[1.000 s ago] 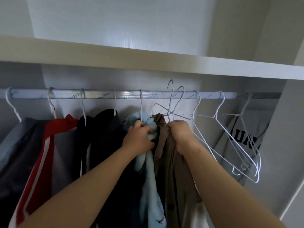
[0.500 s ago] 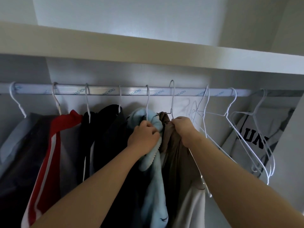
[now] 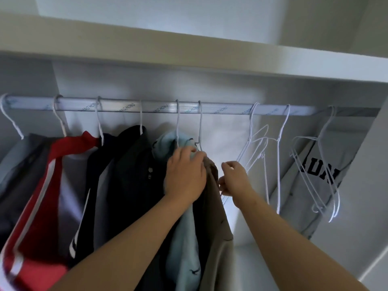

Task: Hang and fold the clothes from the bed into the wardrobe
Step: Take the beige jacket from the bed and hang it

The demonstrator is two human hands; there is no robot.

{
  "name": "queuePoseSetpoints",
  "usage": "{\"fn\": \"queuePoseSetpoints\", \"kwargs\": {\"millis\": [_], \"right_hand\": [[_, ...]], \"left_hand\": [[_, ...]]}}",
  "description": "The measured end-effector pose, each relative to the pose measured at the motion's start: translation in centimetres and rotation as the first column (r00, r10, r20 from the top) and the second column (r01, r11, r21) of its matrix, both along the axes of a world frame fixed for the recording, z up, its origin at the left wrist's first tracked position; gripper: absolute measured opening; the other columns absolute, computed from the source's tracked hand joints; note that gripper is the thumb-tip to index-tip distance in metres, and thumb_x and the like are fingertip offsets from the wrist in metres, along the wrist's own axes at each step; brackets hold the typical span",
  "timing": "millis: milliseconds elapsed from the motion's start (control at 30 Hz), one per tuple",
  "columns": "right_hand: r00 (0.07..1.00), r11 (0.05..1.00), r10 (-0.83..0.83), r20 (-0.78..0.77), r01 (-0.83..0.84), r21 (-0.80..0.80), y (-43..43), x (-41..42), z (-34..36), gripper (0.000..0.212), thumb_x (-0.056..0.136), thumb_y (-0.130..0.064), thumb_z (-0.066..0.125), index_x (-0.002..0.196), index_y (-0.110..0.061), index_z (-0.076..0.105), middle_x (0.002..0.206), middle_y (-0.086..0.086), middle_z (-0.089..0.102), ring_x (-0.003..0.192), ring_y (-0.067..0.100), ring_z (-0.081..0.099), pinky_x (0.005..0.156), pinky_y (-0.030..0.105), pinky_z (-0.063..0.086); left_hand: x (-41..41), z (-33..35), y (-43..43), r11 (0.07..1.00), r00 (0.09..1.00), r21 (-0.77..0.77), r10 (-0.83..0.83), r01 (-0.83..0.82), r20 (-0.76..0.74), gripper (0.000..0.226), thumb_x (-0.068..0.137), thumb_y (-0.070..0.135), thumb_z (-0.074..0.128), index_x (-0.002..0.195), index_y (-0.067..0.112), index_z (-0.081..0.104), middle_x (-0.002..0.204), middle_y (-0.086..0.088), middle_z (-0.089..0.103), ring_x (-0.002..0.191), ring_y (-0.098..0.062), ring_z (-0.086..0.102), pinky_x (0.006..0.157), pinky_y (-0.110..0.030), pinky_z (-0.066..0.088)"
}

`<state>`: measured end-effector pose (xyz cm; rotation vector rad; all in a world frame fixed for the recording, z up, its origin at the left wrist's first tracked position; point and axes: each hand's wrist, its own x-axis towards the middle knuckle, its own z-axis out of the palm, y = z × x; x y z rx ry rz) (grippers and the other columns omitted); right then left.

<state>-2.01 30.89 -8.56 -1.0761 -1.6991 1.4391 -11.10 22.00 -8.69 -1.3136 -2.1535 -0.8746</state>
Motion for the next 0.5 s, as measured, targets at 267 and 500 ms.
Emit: {"fn": "queuePoseSetpoints", "kwargs": {"millis": [267, 500], "right_hand": [[0.984, 0.998, -0.028, 0.178, 0.019, 0.054, 1.1, 2.5, -3.3, 0.032, 0.09, -0.019, 0.053, 0.121, -0.014, 0.047, 0.107, 0.012, 0.054, 0.072, 0.016, 0.053, 0.06, 0.024, 0.042], [0.982, 0.969, 0.16, -0.104, -0.176, -0.175, 1.2, 0.9, -4.6, 0.071, 0.088, -0.026, 0.062, 0.144, -0.022, 0.019, 0.126, 0.013, 0.051, 0.111, 0.024, 0.055, 0.084, 0.025, 0.042]], "left_hand": [[3.0, -1.0, 1.7, 0.976, 0.999, -0.217, 0.017, -0.007, 0.04, 0.026, 0.087, 0.041, 0.045, 0.106, 0.028, 0.059, 0.134, -0.002, 0.039, 0.126, -0.021, 0.033, 0.107, -0.029, 0.014], [2.5, -0.5, 0.6, 0.919, 0.992, -0.387, -0.027, 0.072, 0.122, 0.043, 0.077, 0.038, 0.054, 0.119, 0.035, 0.046, 0.131, 0.005, 0.043, 0.128, -0.015, 0.032, 0.112, -0.03, 0.003]]}}
